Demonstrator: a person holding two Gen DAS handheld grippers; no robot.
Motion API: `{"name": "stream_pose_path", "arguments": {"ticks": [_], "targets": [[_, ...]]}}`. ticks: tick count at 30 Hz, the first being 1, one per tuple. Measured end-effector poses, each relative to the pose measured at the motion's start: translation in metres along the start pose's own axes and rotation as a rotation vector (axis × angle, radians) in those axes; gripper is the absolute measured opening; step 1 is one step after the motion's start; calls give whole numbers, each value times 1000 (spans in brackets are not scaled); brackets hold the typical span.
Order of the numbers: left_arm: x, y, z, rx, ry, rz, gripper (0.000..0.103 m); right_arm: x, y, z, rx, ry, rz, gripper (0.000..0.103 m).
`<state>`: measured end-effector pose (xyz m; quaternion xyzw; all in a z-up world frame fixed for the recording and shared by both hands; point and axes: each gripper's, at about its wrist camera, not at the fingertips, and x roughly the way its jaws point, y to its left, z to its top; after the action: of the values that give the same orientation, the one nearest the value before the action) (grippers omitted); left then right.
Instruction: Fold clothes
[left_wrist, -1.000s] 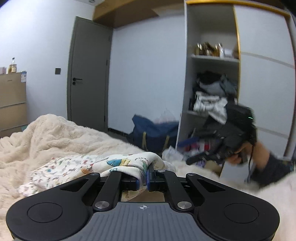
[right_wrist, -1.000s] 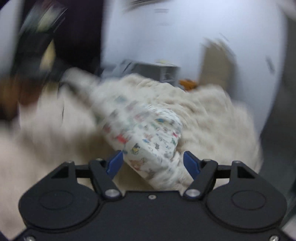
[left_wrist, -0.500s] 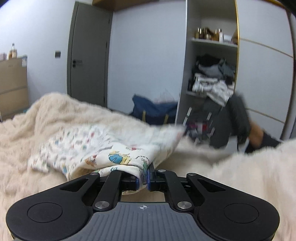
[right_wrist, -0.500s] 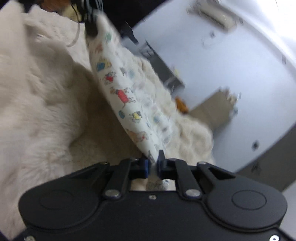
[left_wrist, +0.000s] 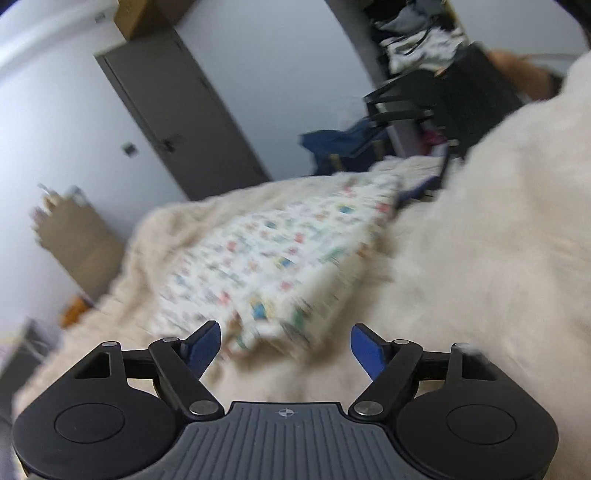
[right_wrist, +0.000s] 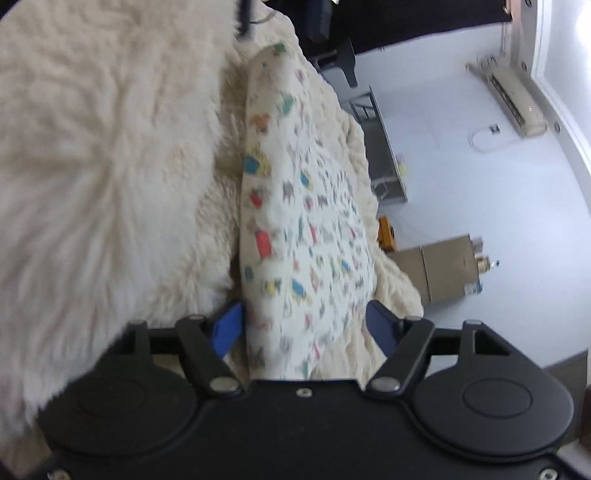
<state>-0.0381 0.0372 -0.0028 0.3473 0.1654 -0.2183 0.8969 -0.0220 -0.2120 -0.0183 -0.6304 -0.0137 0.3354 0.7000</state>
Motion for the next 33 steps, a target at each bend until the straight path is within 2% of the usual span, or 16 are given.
{"name": "stream_pose_path", "arguments": {"ticks": [2, 4, 7, 9, 13, 15, 16, 17, 18, 20, 23, 26, 29, 31, 33], "targets": [[10, -12, 2, 52, -3, -23, 71, 11, 5, 6, -15, -15, 34, 67], [24, -27, 5, 121, 7, -17, 71, 19, 6, 5, -15, -14, 62, 60], [39, -40, 5, 209, 19, 90, 70, 23, 2, 3, -10, 9, 66, 59], [45, -48, 3, 276, 11, 147, 64, 24, -2, -2, -10, 50, 53, 53], [54, -59, 3, 338, -5, 180, 46, 34, 0, -4, -24, 74, 59, 51], [57, -63, 2, 367, -16, 209, 38, 47, 2, 1, -43, 66, 64, 40], [57, -64, 1, 378, -23, 217, 25, 53, 3, 3, -53, 62, 66, 35], [57, -63, 0, 391, -31, 231, 14, 58, 2, 4, -54, 59, 69, 20], [57, -61, -2, 414, -44, 268, 13, 59, -4, 3, -43, 53, 64, 4], [55, -52, -1, 458, -53, 297, 12, 55, -21, 3, -20, 24, 36, 5], [39, -13, 21, 460, -82, 279, 12, 34, -74, 12, 26, -27, -9, 5], [3, 49, 66, 407, -133, 262, 12, 0, -133, 25, 35, -73, -62, 4], [-39, 106, 110, 364, -197, 209, 13, -45, -193, 43, 24, -117, -107, 4], [-72, 144, 141, 372, -249, 174, 14, -82, -234, 56, 27, -148, -136, 5], [-96, 168, 164, 398, -294, 141, 14, -99, -265, 59, 27, -159, -159, 5]]}}
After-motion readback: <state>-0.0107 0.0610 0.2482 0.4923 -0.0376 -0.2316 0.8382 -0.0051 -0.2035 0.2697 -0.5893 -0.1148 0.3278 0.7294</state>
